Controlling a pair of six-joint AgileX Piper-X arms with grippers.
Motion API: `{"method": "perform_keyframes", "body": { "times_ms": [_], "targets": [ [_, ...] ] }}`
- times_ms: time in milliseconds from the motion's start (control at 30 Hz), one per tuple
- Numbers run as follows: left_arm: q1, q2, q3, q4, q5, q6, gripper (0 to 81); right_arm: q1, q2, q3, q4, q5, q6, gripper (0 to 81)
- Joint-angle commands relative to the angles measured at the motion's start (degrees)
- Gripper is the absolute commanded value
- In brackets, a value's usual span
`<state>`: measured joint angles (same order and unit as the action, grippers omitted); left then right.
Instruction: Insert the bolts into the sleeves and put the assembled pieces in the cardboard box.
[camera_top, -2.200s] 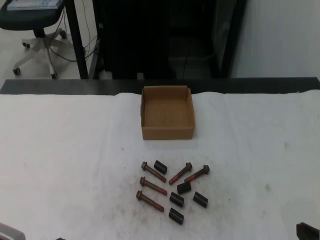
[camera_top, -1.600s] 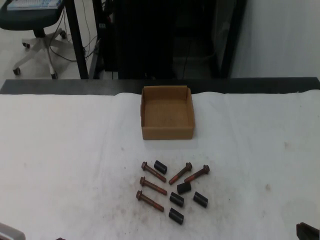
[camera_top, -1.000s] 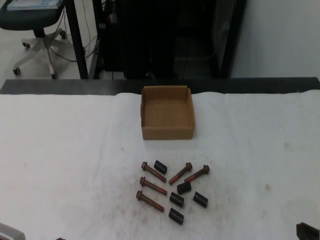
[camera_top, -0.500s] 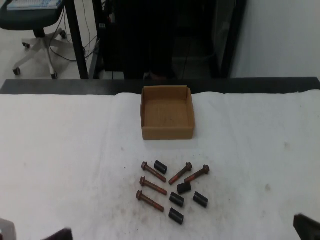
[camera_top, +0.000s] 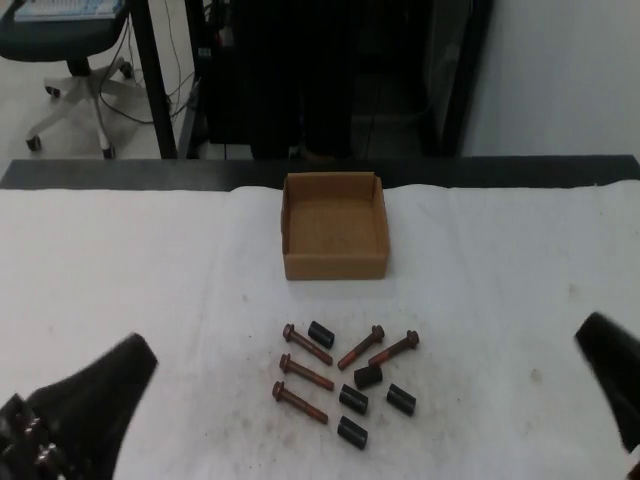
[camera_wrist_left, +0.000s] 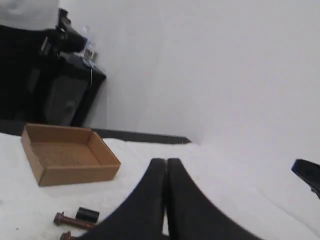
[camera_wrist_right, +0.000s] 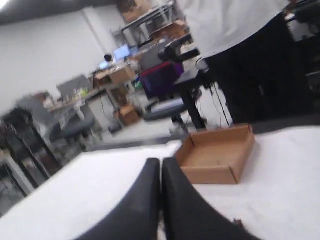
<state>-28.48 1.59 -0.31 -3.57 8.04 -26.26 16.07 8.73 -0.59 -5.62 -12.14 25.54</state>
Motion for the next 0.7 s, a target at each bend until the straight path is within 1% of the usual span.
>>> {"method": "perform_keyframes", "body": {
  "times_ms": [0,100,200,333,433,533,667],
  "targets": [
    [-0.20,10.62,-5.32,4.42,6.02,5.17,0.3,-0.06,5.97,-6.66,13.85,-1.60,-8.99,0.8],
    [-0.20,23.02,-10.07,4.92,7.99,8.91,0.3,-0.06,13.52,-11.87,19.58,-0.04,-12.41,0.8],
    [-0.20,36.70,-18.54,9.42,12.62,16.24,0.3,-0.06,22.81,-17.89,22.17,-0.20,-13.80,0.8],
    [-0.20,55.86,-33.57,23.87,13.43,27.54,0.3,-0.06,35.52,-26.34,30.26,-0.20,-13.80,0.8],
    [-0.09,67.69,-45.71,35.21,13.43,34.34,0.3,-0.06,44.39,-31.46,34.61,-0.20,-14.02,0.8],
    [-0.09,75.19,-54.92,43.22,13.55,34.87,0.3,-0.19,50.94,-34.75,33.26,-0.08,-13.53,0.8],
    [-0.09,79.91,-61.56,48.81,13.94,33.02,0.3,-0.19,54.17,-36.00,30.36,0.17,-15.11,0.8]
  ]
}}
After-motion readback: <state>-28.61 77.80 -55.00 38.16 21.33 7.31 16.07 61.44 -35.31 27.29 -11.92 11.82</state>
